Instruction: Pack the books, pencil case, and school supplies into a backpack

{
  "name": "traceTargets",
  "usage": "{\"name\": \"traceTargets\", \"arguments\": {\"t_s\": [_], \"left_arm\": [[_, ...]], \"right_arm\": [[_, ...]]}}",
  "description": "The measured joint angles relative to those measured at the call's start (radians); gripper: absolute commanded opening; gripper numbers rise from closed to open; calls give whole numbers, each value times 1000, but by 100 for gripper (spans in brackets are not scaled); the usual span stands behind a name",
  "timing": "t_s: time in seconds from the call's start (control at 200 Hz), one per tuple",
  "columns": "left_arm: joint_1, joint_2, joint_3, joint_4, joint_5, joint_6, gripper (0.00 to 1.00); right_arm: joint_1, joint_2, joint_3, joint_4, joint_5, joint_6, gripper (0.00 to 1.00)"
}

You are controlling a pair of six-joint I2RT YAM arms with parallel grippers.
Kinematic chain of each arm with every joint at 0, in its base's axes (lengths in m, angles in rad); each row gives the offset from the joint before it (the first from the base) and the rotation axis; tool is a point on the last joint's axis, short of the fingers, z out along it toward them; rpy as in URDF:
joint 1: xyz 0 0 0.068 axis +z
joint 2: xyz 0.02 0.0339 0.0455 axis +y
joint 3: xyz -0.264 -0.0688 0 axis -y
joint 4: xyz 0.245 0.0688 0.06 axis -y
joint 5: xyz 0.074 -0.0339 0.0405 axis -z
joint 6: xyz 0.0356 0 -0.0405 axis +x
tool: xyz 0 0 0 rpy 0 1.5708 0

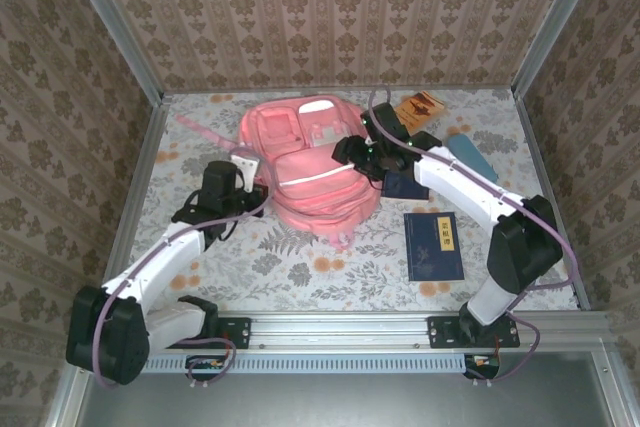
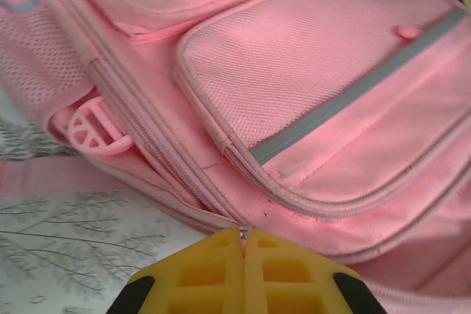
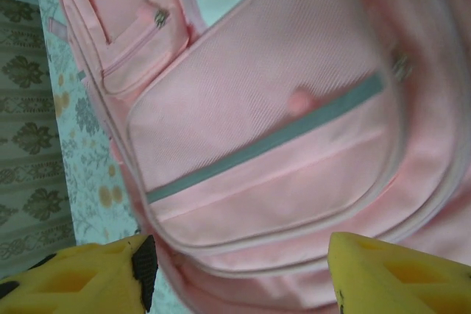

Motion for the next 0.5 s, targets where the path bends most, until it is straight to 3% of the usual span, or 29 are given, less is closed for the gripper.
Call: {"name": "traceTargets", "arguments": {"t_s": [0.265,0.5], "left_arm": [[-103,-5,-29,16,2,-19,0],[-127,-5,-41,35,2,-29,0]], "right_arm": [[140,-10,-133,28,-52,249,63],[205,-13,-213,59,-51,467,65]]}}
